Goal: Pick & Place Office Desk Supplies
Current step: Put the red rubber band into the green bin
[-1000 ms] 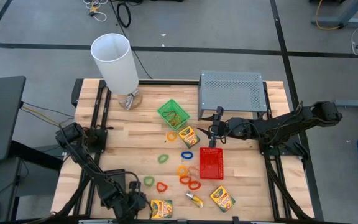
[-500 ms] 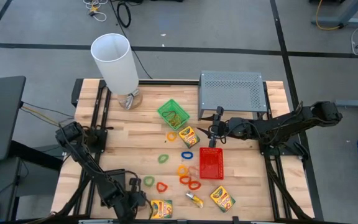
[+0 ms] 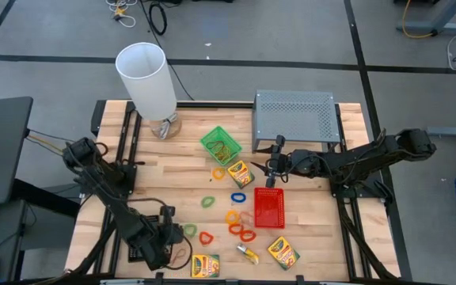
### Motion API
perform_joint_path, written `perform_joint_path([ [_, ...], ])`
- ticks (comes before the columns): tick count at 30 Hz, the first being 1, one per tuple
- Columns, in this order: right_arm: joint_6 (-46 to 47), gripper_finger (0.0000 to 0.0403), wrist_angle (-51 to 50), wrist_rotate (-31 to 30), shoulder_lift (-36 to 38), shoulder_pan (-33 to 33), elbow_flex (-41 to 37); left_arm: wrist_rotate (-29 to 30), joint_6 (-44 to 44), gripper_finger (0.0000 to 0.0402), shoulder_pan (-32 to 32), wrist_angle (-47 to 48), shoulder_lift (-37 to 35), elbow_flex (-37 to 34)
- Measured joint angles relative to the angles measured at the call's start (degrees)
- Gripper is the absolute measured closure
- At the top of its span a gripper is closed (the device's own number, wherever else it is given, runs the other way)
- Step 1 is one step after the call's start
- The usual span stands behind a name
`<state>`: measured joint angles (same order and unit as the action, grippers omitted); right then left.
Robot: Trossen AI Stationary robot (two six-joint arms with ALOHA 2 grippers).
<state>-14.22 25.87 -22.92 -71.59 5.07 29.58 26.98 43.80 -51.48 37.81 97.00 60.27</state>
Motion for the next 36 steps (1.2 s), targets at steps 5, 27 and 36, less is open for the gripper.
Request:
perform_joint_path([
  [5, 0.0, 0.0197, 0.0, 0.0, 0.0, 0.0, 0.0, -4.2, -0.3, 0.0392, 0.5, -6.8, -0.1, 0.0],
  [27, -0.2, 0.0197, -0.1, -1.6, 0.0, 0.0, 0.0, -14.3, 6.3, 0.0171, 0.8, -18.4, 9.5, 0.1],
  [36, -0.2, 0.0197, -0.1, -1.7, 0.0, 0.0, 0.0, -14.0, 6.8, 0.0190, 0.5, -17.8, 9.7, -1.6],
])
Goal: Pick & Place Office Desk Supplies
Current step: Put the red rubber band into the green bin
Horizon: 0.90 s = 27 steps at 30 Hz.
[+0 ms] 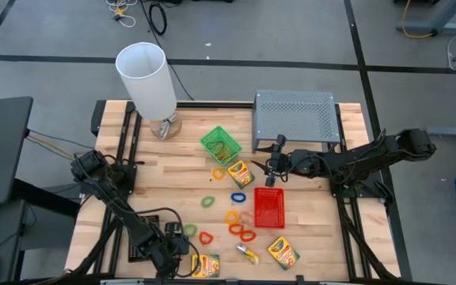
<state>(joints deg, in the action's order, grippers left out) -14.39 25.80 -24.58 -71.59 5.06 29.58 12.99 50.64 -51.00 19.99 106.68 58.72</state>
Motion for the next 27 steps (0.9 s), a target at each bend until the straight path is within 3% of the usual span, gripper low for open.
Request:
perform_joint_path([
  [12, 0.0, 0.0197, 0.0, 0.0, 0.0, 0.0, 0.0, 2.3, 0.9, 0.0207, -0.9, 0.8, 3.0, 0.1],
  [17, 0.0, 0.0197, 0.0, -0.8, 0.0, 0.0, 0.0, 4.4, 1.2, 0.0272, -0.8, 1.8, 3.6, 0.1],
  [22, -0.2, 0.0197, 0.0, -0.9, 0.0, 0.0, 0.0, 6.8, 1.3, 0.0376, -0.8, 4.1, 3.9, 0.0],
  [27, -0.2, 0.0197, 0.0, -1.0, 0.0, 0.0, 0.0, 7.5, 0.5, 0.0397, -0.8, 5.4, 3.4, 0.0],
])
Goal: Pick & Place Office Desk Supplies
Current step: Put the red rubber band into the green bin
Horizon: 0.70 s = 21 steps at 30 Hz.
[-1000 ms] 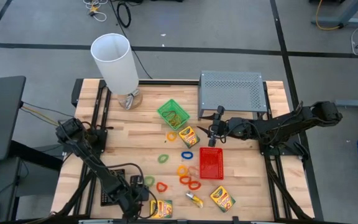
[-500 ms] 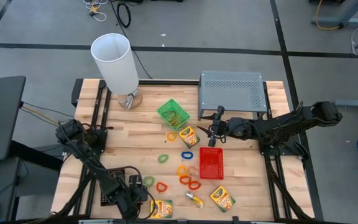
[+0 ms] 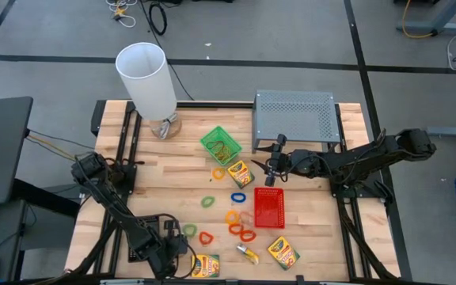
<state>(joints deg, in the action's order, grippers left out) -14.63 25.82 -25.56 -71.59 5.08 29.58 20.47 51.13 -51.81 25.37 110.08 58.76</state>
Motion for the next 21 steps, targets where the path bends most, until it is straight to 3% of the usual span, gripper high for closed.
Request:
perform_joint_path([
  [4, -0.1, 0.0197, 0.0, -0.2, 0.0, 0.0, 0.0, 1.6, -2.4, 0.0398, 0.0, 3.6, -1.4, 1.3],
  [12, -0.2, 0.0197, 0.1, -0.2, 0.0, 0.0, 0.0, 7.1, -2.8, 0.0400, 0.1, 24.0, -2.0, 8.3],
  [21, 0.0, 0.0197, 0.2, -0.2, 0.0, 0.0, 0.0, 13.6, -3.1, 0.0401, 1.1, 37.7, -2.0, 15.4],
])
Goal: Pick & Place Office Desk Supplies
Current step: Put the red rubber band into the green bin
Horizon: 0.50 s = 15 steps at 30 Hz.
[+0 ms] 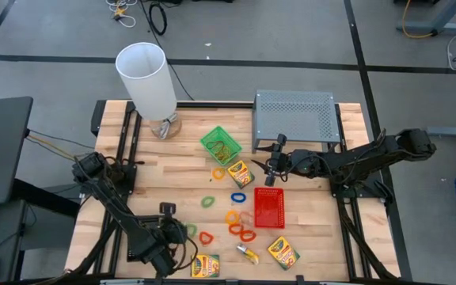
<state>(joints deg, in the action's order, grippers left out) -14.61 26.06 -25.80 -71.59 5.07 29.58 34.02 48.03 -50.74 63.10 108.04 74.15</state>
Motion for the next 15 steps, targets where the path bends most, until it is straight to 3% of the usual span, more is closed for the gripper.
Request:
perform_joint_path([
  [10, 0.5, 0.0197, 0.3, 0.0, 0.0, 0.0, 0.0, 11.6, -5.6, 0.0401, 4.7, 6.3, -0.1, 2.1],
  [15, 0.4, 0.0197, 0.3, 0.0, 0.0, 0.0, 0.0, 14.1, -16.3, 0.0401, 8.7, -3.6, -0.9, 2.1],
])
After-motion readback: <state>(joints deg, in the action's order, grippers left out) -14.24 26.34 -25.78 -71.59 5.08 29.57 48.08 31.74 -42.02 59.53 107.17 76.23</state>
